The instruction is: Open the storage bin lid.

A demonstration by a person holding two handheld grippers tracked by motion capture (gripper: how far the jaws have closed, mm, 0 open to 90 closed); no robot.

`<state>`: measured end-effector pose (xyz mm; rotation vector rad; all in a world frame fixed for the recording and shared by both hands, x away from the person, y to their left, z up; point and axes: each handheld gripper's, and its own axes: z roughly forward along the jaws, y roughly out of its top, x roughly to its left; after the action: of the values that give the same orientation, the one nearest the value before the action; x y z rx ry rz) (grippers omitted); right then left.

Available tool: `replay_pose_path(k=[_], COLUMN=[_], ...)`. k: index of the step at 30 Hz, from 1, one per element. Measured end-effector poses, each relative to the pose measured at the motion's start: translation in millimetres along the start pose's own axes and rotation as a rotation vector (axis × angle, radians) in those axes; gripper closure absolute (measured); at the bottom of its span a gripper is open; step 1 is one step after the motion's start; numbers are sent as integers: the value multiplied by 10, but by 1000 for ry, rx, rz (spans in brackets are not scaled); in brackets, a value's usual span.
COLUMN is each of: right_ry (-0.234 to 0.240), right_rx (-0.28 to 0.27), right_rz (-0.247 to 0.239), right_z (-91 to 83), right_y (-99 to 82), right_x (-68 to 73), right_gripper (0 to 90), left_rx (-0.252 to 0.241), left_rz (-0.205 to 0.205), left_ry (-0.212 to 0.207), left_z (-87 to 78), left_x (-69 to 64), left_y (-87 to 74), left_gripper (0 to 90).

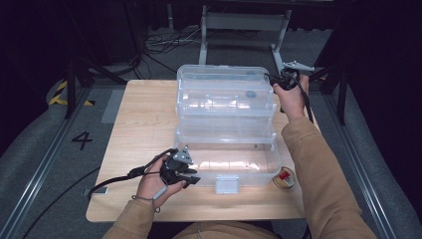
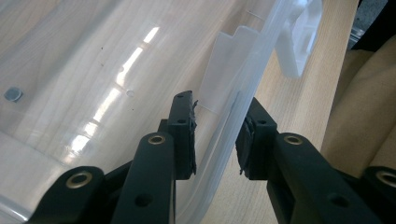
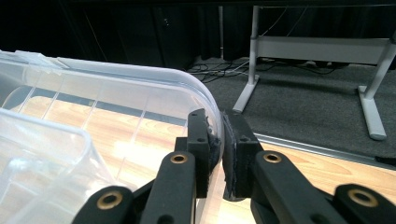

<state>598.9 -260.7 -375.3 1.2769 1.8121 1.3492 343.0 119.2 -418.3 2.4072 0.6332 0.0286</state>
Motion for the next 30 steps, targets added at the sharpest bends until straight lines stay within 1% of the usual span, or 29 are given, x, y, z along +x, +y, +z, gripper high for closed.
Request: replay_pose_path(k=[8,19,27,30], right_ry=[8,5,1,3], right_rx=[14,37,54,58], right_rz=[18,43,49,60], right_z=[43,102,138,159], right_y=[-31,-71,-100,-117], right_x=[-33,-55,-70,-80], right_gripper=[827,827,825,825], left_rx=[0,-2,-3,-2], left_rz=[2,1,1,-1], left_ry=[1,1,0,0], left_z=[-1,-1,-1,-2], left_x=[1,0,1,-1], left_y=[-1,-3,-2,-4], left_gripper=[703,702,702,702])
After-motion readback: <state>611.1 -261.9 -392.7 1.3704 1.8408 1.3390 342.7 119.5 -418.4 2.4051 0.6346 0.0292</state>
